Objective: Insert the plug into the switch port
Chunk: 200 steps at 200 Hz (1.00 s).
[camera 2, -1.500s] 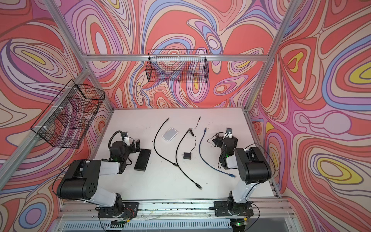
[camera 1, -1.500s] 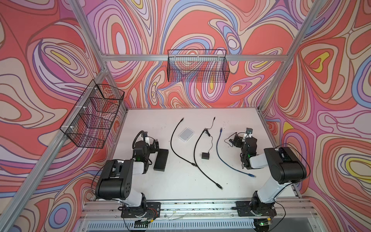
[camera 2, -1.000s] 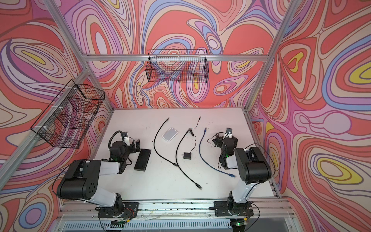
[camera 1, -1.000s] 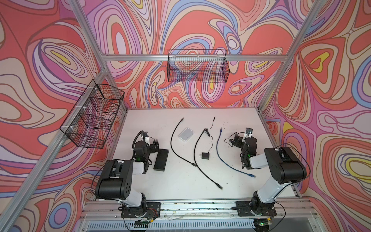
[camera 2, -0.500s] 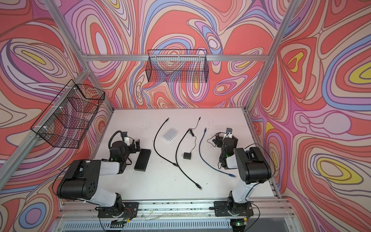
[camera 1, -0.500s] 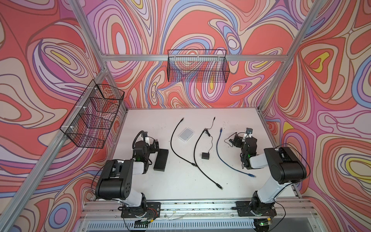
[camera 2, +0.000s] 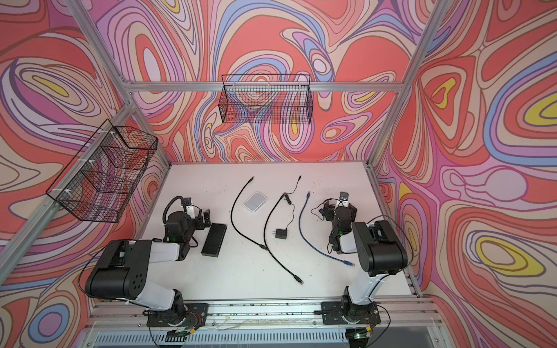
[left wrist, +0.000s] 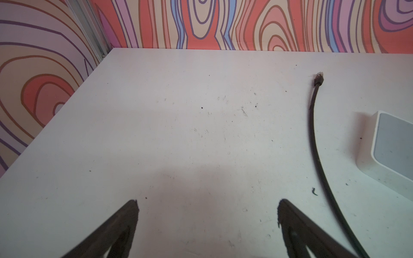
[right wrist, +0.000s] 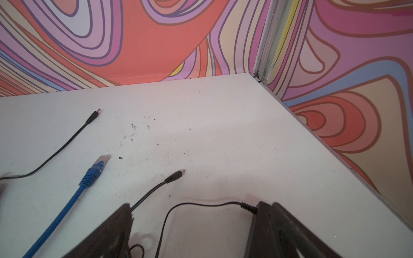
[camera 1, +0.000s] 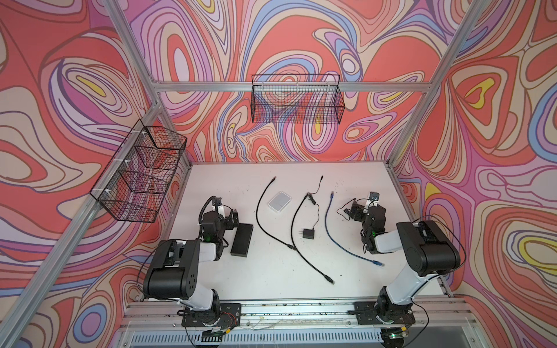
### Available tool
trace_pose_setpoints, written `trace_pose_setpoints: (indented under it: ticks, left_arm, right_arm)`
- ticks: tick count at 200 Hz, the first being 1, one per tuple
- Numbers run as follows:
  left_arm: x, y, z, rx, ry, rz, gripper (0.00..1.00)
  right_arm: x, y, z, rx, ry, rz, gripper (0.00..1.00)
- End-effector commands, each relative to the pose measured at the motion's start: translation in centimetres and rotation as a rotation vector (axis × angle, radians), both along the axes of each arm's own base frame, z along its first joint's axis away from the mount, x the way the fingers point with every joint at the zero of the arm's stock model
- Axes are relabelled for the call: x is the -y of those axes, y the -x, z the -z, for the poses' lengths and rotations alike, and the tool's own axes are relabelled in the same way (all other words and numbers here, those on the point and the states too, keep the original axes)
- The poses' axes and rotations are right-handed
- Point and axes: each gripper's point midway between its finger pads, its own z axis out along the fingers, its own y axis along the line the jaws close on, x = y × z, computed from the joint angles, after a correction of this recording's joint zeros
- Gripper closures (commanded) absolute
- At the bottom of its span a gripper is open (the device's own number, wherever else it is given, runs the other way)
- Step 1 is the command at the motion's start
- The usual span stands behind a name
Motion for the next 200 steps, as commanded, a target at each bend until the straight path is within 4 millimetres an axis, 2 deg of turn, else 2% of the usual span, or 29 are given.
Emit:
trace_pose_setpoints:
  ticks: [1, 24, 51, 72, 75, 77, 81, 107, 124, 153, 164, 178, 200]
  left_arm:
    - [0.0, -0.4, -0.4, 0.016, -0.011, 0.014, 0.00]
    - [1.7, -0.2, -1.1, 0.026, -0.039, 0.101, 0.00]
    - [1.1, 0.0, -2.7, -0.008, -0.041, 0.045, 0.00]
    - [1.8, 0.1, -3.1, -0.089, 0.008, 0.053, 0.00]
    - [1.9, 0.6, -2.3, -0.131, 0.016, 0.051, 0.00]
    - [2.0, 0.1, -3.2, -0.121, 0.021, 0.050, 0.00]
    - [2.1, -0.1, -3.7, -0.134, 0.034, 0.046, 0.00]
    - [3.0, 0.7, -3.4, -0.270, 0.039, 0.026, 0.00]
    - [3.8, 1.1, -3.8, -0.317, -0.012, -0.021, 0.00]
    - [5.2, 2.1, -4.5, -0.424, 0.045, -0.037, 0.00]
    - [5.3, 3.2, -4.6, -0.518, 0.086, -0.064, 0.00]
    - [6.9, 4.8, -4.4, -0.624, 0.166, -0.021, 0.00]
    - [7.8, 7.6, -4.0, -0.693, 0.257, -0.024, 0.00]
  right_arm:
    - [0.1, -0.3, -0.7, 0.020, 0.000, 0.006, 0.01]
    - [0.1, -0.2, -2.0, 0.013, 0.001, 0.000, 0.02]
    - [0.0, -0.1, -3.6, 0.010, 0.002, -0.003, 0.02]
    - [0.2, 0.2, -4.3, -0.037, -0.020, 0.019, 0.02]
    - [0.3, 0.3, -4.4, -0.049, -0.025, 0.030, 0.02]
    - [0.4, 0.3, -4.4, -0.052, -0.027, 0.033, 0.02]
    - [0.4, 0.3, -4.5, -0.069, -0.036, 0.042, 0.02]
    - [0.1, 1.0, -5.3, -0.155, -0.125, 0.059, 0.02]
    - [-1.5, 1.6, -5.6, -0.202, -0.202, 0.003, 0.02]
    - [-4.2, 2.9, -5.4, -0.315, -0.341, -0.075, 0.01]
    - [-5.3, 3.5, -5.2, -0.374, -0.379, -0.116, 0.02]
    - [-6.5, 4.4, -4.9, -0.435, -0.401, -0.154, 0.02]
    - [-7.4, 5.8, -4.4, -0.502, -0.410, -0.180, 0.02]
